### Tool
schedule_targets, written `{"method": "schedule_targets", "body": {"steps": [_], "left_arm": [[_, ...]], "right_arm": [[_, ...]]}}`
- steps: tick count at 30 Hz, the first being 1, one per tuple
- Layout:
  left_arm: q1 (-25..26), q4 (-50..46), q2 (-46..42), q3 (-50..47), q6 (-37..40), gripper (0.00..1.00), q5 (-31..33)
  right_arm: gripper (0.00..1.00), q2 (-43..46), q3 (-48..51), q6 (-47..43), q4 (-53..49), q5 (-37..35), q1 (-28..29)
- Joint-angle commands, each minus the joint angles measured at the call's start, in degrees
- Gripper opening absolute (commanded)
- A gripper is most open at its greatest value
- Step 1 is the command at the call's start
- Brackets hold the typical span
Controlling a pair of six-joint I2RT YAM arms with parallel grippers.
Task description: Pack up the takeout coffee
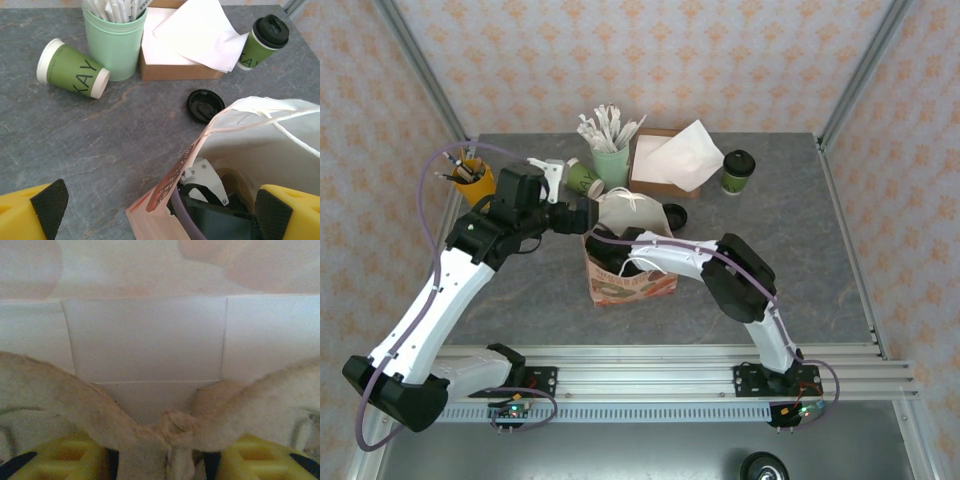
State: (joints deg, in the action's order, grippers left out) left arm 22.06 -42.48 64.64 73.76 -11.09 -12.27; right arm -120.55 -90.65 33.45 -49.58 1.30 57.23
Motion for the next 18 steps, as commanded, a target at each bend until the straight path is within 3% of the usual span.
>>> {"method": "schedule_targets", "body": {"steps": [1, 14, 16, 18], "left_arm": [[-0.44, 0.91, 0.31, -0.18, 2.79, 0.97, -1.97], [-1.48, 0.55, 1.15, -0.1, 1.73, 0.86, -1.52], [-2.17, 0.56, 1.51, 0.29, 1.03, 0.8, -2.8], [-2.54, 0.37, 1.87, 0.39, 0.81, 0.67, -4.21]], "right_arm": [[0.53, 1.4, -3.15, -1.17, -2.4, -3.02, 0.22], [0.83, 10.64, 1.24, -4.9, 4.65, -9.48, 0.2], [0.89, 10.73, 1.76, -5.34, 4.32, -9.37, 0.27], [0.91, 11.03, 2.55, -5.51, 4.13, -9.33, 0.18]]}}
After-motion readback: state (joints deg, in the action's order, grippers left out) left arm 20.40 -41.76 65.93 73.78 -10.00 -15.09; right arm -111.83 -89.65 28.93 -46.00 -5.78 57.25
